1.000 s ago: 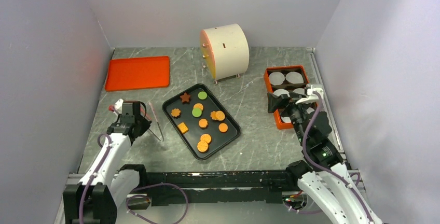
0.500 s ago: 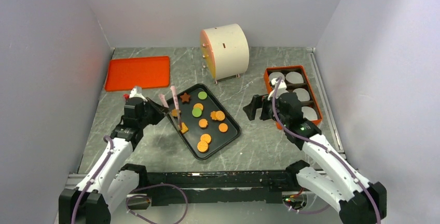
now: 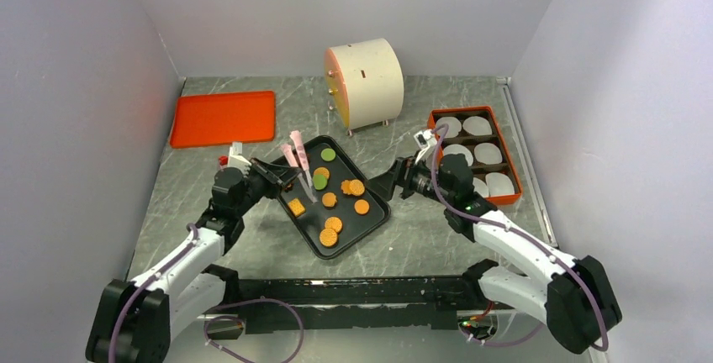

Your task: Pack the cookies

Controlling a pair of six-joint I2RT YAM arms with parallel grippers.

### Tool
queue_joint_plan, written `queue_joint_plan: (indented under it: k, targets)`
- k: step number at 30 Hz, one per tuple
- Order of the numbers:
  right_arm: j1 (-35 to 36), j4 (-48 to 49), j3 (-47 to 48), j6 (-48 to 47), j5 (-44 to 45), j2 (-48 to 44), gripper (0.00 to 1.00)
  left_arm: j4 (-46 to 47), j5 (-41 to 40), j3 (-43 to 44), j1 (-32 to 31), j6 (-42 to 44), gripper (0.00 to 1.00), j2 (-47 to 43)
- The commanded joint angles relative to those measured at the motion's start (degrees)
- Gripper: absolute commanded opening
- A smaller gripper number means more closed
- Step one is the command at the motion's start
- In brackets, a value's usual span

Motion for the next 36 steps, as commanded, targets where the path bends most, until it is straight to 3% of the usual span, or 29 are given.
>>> queue_joint_plan:
  k: [1,9,24,30,36]
  targets:
    - [2.75,20.59,-1.93,11.73,-3.82,3.75,1.0,16.66,-0.98,-0.76,-3.82,-7.44,0.05,2.34]
    - [10.6,34.58,0.02,20.03,-3.38,12.39,1.0,31.93,-4.77,-0.33,-10.78,-12.66,0.05,8.31]
    - [12.75,55.49,2.14,32.78,-7.75,23.08,0.99,42.96,-9.49,-0.57,-18.96,-14.44,0.05,12.08]
    - [12.96,58.73,4.12,35.78,-10.1,24.64,0.92,46.46,-10.87,-0.47,-21.36,-13.95,0.05,14.11]
    - [13.13,58.46,5.23,36.25,-12.08,24.58,0.77,51.21,-11.33,-0.38,-23.26,-14.48,0.05,17.43]
